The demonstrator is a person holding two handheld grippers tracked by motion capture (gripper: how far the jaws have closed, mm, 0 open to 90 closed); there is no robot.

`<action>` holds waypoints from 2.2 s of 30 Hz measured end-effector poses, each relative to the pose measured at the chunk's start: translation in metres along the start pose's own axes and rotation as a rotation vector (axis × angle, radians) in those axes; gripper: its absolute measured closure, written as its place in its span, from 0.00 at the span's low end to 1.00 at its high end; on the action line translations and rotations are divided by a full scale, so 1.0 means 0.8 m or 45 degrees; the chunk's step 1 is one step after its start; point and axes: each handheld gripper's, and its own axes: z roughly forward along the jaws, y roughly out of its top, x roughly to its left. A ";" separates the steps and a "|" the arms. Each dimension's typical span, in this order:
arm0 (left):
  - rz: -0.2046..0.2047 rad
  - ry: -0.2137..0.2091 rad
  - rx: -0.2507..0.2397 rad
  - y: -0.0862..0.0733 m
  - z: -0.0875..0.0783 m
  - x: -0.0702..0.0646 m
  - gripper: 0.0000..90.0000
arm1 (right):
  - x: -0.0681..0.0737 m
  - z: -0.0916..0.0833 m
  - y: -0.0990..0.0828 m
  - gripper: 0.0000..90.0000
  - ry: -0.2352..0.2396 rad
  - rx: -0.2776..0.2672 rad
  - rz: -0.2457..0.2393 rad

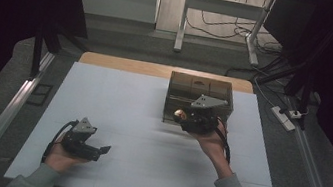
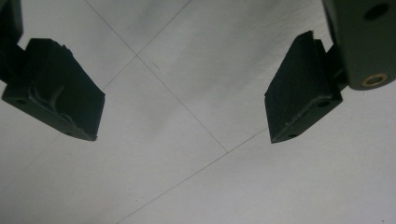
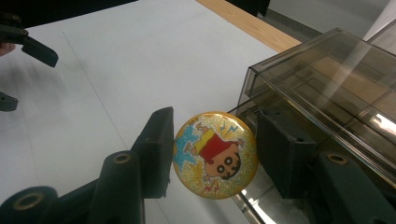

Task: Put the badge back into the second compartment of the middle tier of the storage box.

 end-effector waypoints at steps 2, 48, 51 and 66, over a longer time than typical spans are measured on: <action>0.002 0.000 0.001 0.000 0.000 0.000 0.14 | -0.002 -0.001 -0.001 0.53 -0.007 -0.001 0.006; 0.006 0.001 0.005 -0.001 0.001 0.000 0.14 | -0.066 0.003 -0.042 0.52 -0.171 0.100 0.150; 0.007 0.000 0.006 -0.001 0.001 0.000 0.14 | -0.067 0.005 -0.044 0.52 -0.175 0.101 0.151; 0.013 -0.003 0.005 -0.001 0.000 -0.001 0.14 | -0.052 -0.004 -0.037 0.41 -0.140 0.060 0.116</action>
